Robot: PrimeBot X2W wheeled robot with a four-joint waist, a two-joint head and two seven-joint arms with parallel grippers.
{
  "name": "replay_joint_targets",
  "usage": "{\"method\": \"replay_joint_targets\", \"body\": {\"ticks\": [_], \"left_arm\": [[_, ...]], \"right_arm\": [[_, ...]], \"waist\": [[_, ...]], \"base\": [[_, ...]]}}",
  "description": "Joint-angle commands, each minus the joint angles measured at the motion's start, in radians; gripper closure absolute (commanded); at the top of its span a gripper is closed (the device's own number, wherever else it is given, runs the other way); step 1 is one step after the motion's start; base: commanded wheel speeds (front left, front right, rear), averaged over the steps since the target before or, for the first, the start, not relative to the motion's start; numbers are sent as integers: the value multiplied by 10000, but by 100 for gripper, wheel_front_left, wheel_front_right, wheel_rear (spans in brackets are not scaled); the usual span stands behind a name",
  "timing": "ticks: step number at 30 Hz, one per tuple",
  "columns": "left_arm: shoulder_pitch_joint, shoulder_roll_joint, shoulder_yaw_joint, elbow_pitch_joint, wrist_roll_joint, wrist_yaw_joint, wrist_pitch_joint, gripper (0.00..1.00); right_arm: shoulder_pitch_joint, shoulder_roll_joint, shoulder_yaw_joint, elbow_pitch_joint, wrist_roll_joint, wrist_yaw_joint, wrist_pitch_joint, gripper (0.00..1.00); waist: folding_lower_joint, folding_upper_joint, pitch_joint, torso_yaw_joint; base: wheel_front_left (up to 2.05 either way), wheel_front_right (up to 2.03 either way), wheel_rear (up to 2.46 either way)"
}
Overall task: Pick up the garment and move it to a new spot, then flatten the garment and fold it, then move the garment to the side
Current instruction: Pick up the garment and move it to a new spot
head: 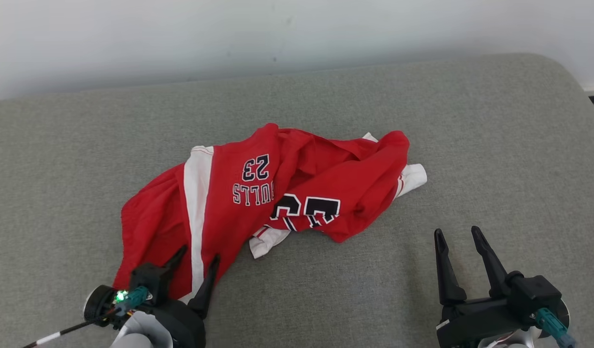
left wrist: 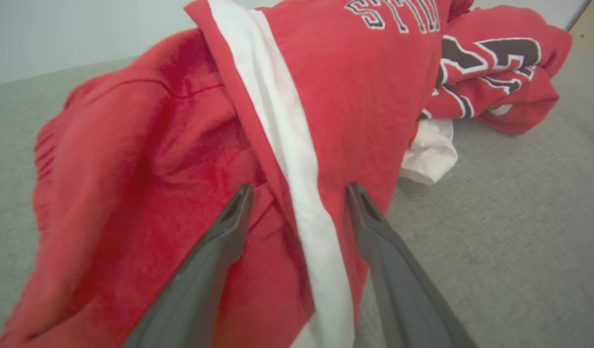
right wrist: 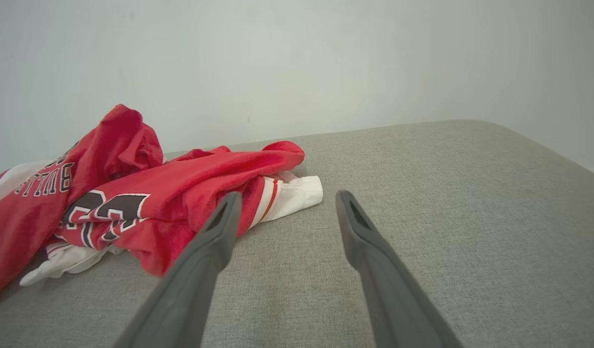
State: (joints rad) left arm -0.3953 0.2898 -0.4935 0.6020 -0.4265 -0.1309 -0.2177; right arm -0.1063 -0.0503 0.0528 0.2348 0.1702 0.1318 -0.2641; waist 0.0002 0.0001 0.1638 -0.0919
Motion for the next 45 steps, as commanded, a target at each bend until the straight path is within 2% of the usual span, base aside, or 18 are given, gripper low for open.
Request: {"method": "replay_joint_targets", "body": {"ticks": [1,2,6,14,25,32,39,45], "left_arm": [[-138,6,-87,87,-94,17,15,58],[-252,45,-246,205,-192,17,9,100],[-816,245,-463,404,-312,18,-227,100],[-2742,897,-885,-380,-3,18,-361,100],[-6708,1364,-1388,-1798,-424,17,695,100],[-8443,1411,-1654,-1963,-829,17,979,100],[-9054,1329,-1675,-1762,-1010,19,763,100],[-8873,1402,-1697,-1454,-1156,30,533,100]], "right_arm": [[-103,1,-14,-35,26,-22,-2,0],[-108,1,-19,-34,22,-22,-2,0],[-82,2,-117,-11,-9,-22,-3,0],[108,-1,-33,27,161,-22,-5,0],[375,-2,-87,68,359,-22,-4,0],[442,1,-248,17,373,-22,-4,0],[386,2,-317,-50,400,-22,-4,0],[324,-1,-475,-200,206,-22,-5,0]], "waist": [[-2,-1,92,-94],[-2,-1,94,-111],[-2,-1,2,-81],[-2,-1,-475,56],[-2,-1,-727,-480],[-2,-1,-661,-645],[-2,-1,-561,-500],[-2,-1,-458,15]], "base": [[0,0,0],[0,0,0],[0,0,0],[0,0,0],[0,0,0],[0,0,0],[0,0,0],[0,0,0]]}}
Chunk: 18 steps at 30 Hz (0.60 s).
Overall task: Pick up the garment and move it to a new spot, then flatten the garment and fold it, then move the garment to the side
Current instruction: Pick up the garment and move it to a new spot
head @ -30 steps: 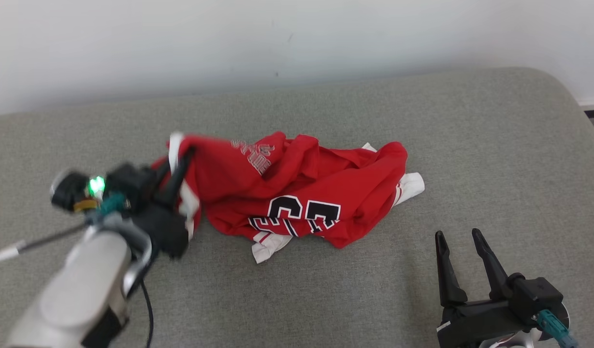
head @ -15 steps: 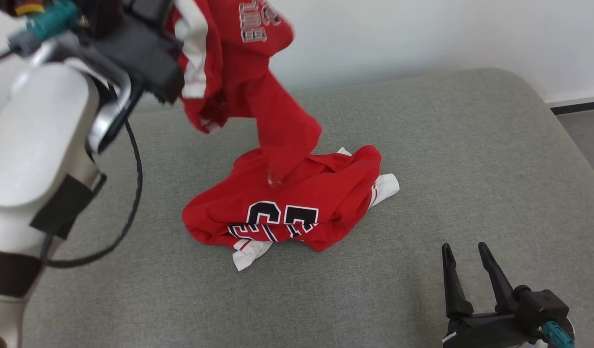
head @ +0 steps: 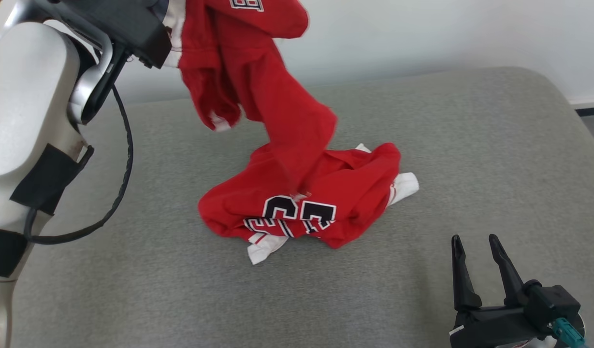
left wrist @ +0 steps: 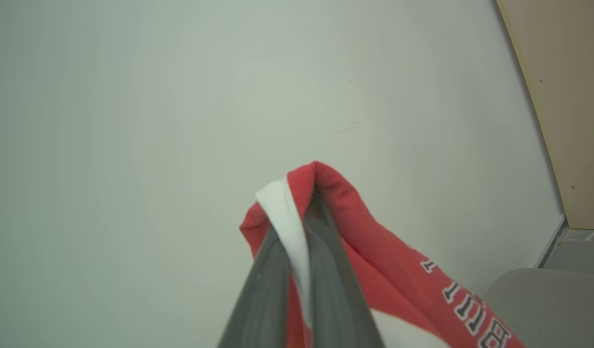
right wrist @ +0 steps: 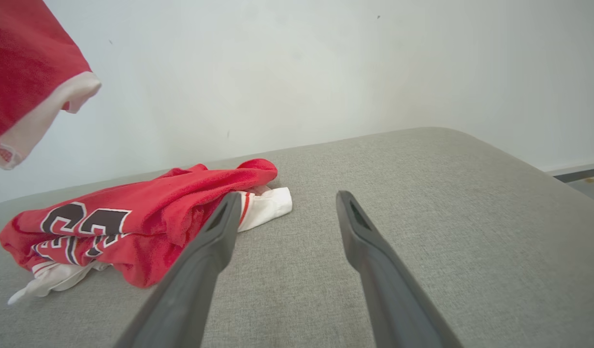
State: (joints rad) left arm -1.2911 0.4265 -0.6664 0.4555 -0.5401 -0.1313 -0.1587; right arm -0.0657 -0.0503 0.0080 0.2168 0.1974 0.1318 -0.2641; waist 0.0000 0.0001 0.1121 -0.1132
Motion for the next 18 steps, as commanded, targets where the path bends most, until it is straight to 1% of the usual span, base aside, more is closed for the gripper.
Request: {"method": "replay_joint_targets", "body": {"ticks": [1,4,9,18], "left_arm": [[148,75,46,56,-41,44,-99,100],[286,184,86,188,-87,78,-221,100],[517,437,266,313,-226,157,-433,100],[1249,1094,756,420,-502,454,-792,100]], "right_arm": [[-80,4,-7,-67,-100,-22,-5,0],[-99,-1,-29,-231,-264,-22,-6,0],[-144,-2,-203,-701,-619,-22,-3,0],[-351,-78,-98,-1224,-1211,-22,-5,0]], "waist": [[0,-1,79,357],[0,-1,167,881],[0,-1,396,1967],[0,-1,807,3866]], "base": [[0,0,0],[0,0,0],[0,0,0],[0,0,0]]}}
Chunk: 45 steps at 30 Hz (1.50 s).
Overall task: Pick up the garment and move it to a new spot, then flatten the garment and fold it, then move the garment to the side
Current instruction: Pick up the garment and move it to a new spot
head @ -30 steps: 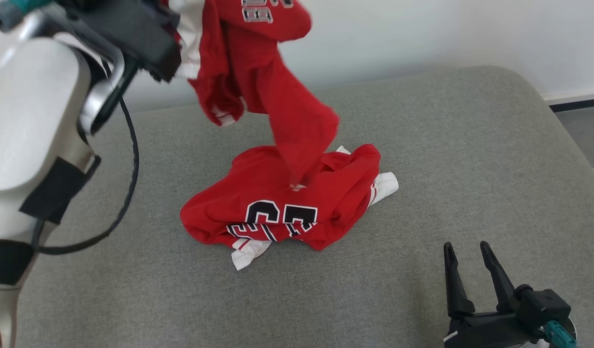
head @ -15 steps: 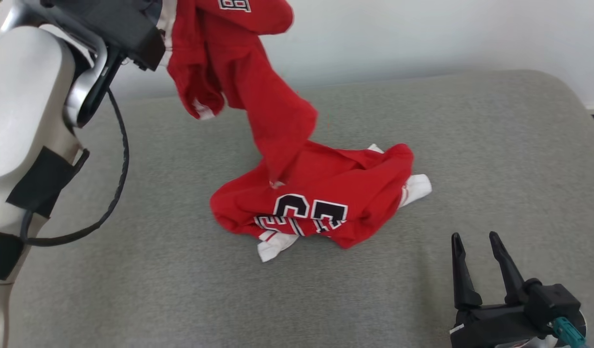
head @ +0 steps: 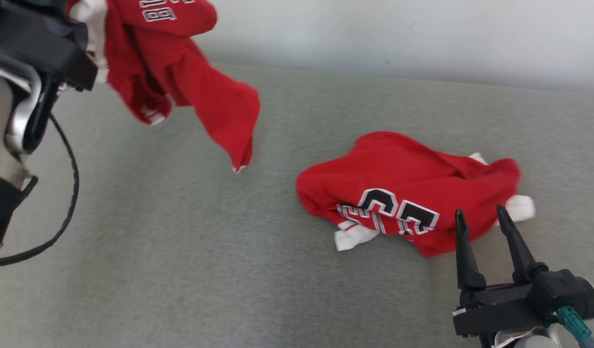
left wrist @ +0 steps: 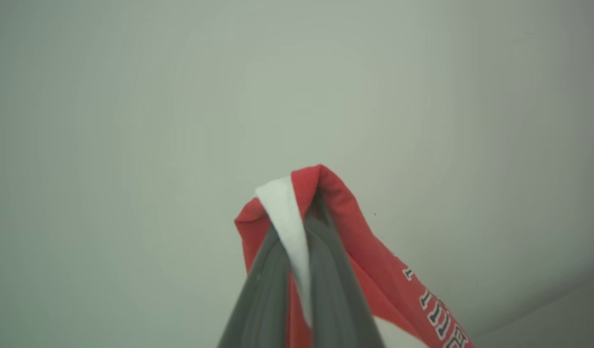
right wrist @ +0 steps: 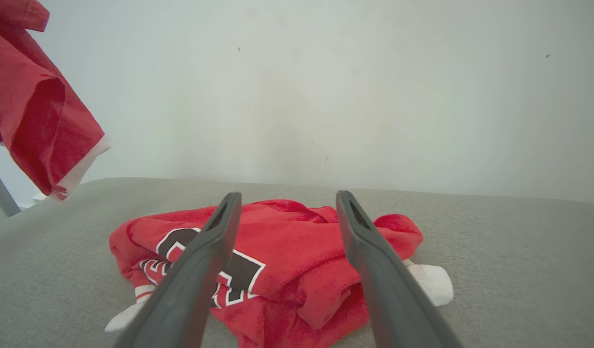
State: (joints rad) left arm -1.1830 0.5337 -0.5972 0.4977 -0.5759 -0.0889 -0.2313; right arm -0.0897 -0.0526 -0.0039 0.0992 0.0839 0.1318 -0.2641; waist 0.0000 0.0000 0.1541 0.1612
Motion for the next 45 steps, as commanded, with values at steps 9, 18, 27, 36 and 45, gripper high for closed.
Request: {"method": "replay_joint_targets", "body": {"ticks": [9,18,27,36,45], "left_arm": [[712,991,932,47,-353,341,-289,100],[1250,1479,1619,-24,-597,431,-345,100],[2498,879,2289,976,-766,314,-341,100],[3562,-248,2959,2677,-572,-76,-344,100],[3920,-1161,2713,4936,-895,-400,-345,100]], "right_arm": [[-309,-442,201,-650,-284,-22,230,0],[-331,-713,336,-1482,-436,-22,664,0],[-285,-919,332,-2272,-578,-22,1096,0],[-413,-1053,295,-2832,-645,-22,1406,0],[-553,-968,438,-2855,-640,-22,1457,0]], "waist": [[0,0,1013,2218],[0,0,1521,1936],[0,0,1819,1231],[0,0,2193,668],[0,0,2295,373]], "base": [[0,0,0],[0,0,0],[0,0,0],[0,0,0],[0,0,0]]}}
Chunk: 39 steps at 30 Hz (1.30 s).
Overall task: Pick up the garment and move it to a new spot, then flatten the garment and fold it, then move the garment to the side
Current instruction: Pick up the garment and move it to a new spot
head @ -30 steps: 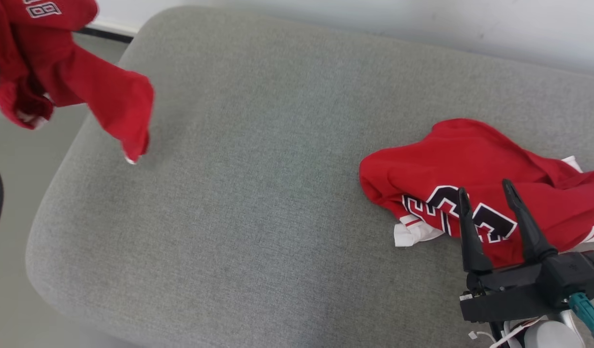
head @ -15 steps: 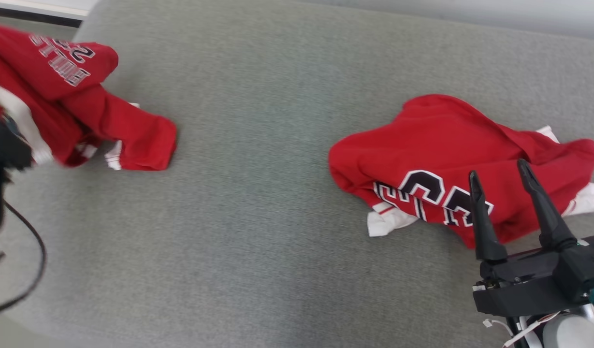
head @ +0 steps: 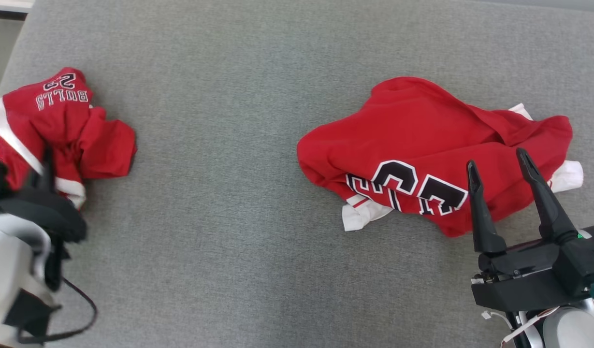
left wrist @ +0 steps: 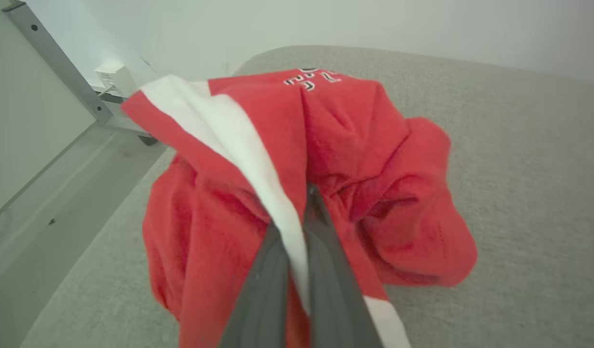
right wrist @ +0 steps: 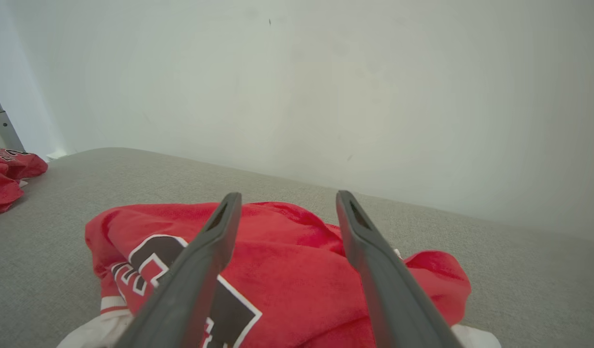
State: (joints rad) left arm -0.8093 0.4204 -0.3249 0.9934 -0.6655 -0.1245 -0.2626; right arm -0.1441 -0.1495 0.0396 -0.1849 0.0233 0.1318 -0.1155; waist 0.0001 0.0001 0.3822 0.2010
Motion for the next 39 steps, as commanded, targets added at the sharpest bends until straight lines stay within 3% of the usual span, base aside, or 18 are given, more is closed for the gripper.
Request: {"method": "replay_joint_targets", "body": {"ticks": [1,2,3,4,18,24,32,39], "left_arm": [[165,-65,-54,160,-59,-58,-32,100],[119,-81,-78,286,-109,-50,-32,100],[35,-68,-75,324,-98,-41,-32,19],[-26,-72,-38,284,-61,-45,-32,0],[58,879,1298,-1251,1306,166,-33,0],[166,1003,1647,-2784,2061,205,-32,0],[877,598,1959,-4681,2570,180,-32,0],[2184,-143,2246,-6186,2739,343,-32,0]], "right_arm": [[-43,1,10,12,-18,-22,-37,0],[-87,10,24,27,-15,-22,-47,0],[-121,23,24,46,-22,-22,-56,0],[-126,37,15,77,-26,-22,-79,0],[-5,413,50,967,285,-22,-689,0],[68,639,-7,1479,435,-22,-1051,0],[261,832,-19,2048,592,-22,-1340,0],[555,902,-132,2447,669,-22,-1455,0]], "waist": [[-1,-1,16,-45],[-1,-1,15,-61],[-1,-1,10,-69],[-1,-1,-20,-64],[-1,-1,-1021,7],[-1,-1,-1621,-326],[-1,-1,-2293,-1330],[-1,-1,-2751,-2333]], "base": [[0,0,0],[0,0,0],[0,0,0],[0,0,0],[0,0,0],[0,0,0],[0,0,0],[0,0,0]]}}
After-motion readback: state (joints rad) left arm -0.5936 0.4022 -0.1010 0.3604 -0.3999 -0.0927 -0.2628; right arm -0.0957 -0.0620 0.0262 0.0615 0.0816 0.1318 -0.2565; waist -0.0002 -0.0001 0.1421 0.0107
